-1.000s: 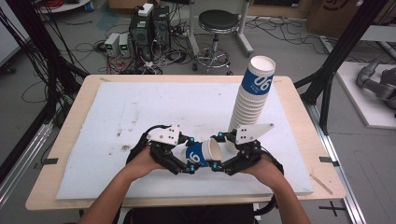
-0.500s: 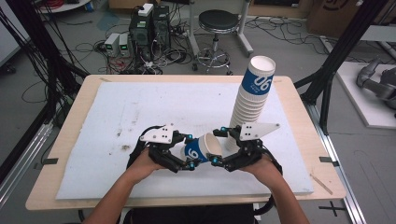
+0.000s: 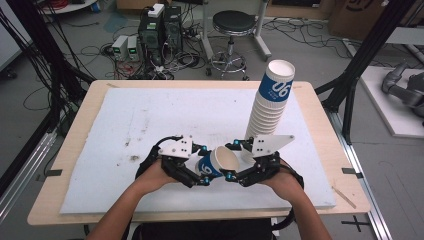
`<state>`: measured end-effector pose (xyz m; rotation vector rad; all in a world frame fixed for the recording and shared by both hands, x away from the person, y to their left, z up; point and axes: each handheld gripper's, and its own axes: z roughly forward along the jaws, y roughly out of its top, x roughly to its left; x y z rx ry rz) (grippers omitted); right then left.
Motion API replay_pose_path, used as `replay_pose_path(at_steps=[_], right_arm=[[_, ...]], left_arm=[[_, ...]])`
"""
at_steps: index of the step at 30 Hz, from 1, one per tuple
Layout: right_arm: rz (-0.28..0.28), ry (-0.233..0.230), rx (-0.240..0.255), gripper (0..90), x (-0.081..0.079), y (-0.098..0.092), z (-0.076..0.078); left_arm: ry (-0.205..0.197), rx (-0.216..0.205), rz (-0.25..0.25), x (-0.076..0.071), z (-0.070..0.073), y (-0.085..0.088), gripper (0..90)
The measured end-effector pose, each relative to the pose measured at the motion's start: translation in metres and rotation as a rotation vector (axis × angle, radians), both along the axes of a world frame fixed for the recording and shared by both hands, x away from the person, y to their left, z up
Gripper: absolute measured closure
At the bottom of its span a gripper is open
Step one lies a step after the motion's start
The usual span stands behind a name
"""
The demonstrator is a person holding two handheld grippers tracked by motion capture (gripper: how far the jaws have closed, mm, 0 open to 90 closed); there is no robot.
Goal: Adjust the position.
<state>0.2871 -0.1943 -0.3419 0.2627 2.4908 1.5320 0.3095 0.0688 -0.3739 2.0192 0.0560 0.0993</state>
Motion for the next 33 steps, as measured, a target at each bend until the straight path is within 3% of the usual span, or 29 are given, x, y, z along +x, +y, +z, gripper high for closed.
replay_pose_path(at_steps=[3, 9, 12, 15, 18, 19, 23, 26, 33], right_arm=[[0.004, -0.021, -0.060, 26.4, -0.002, 0.003, 0.002], [0.014, -0.013, -0.094, 26.3, -0.004, 0.007, 0.001], [0.004, 0.001, -0.052, 21.7, -0.003, 0.007, 0.000], [-0.042, 0.017, 0.080, 19.9, -0.002, 0.001, 0.003], [-0.051, 0.019, 0.095, 19.9, -0.002, -0.002, 0.005], [-0.056, 0.037, 0.082, 19.9, -0.001, -0.004, 0.004], [-0.031, 0.068, 0.058, 18.7, 0.002, -0.002, 0.000], [0.002, 0.057, 0.045, 24.2, 0.000, 0.002, -0.001], [0.018, 0.013, 0.011, 29.7, -0.003, 0.002, 0.001]], left_arm=[[-0.024, 0.053, -0.015, -0.001, 0.003, -0.007, 25.0], [-0.003, 0.064, -0.044, -0.001, -0.001, -0.015, 28.8], [0.014, 0.018, -0.029, -0.001, -0.001, -0.013, 27.9], [0.056, -0.071, -0.001, 0.002, -0.003, -0.007, 27.9], [0.071, -0.124, 0.016, 0.005, -0.008, 0.001, 27.9], [0.073, -0.136, -0.002, 0.004, -0.010, 0.003, 27.9], [0.064, -0.116, -0.017, 0.002, -0.011, 0.002, 28.0], [0.065, -0.098, -0.030, 0.001, -0.012, 0.001, 28.2], [0.077, -0.088, -0.020, -0.001, -0.012, -0.002, 28.4]])
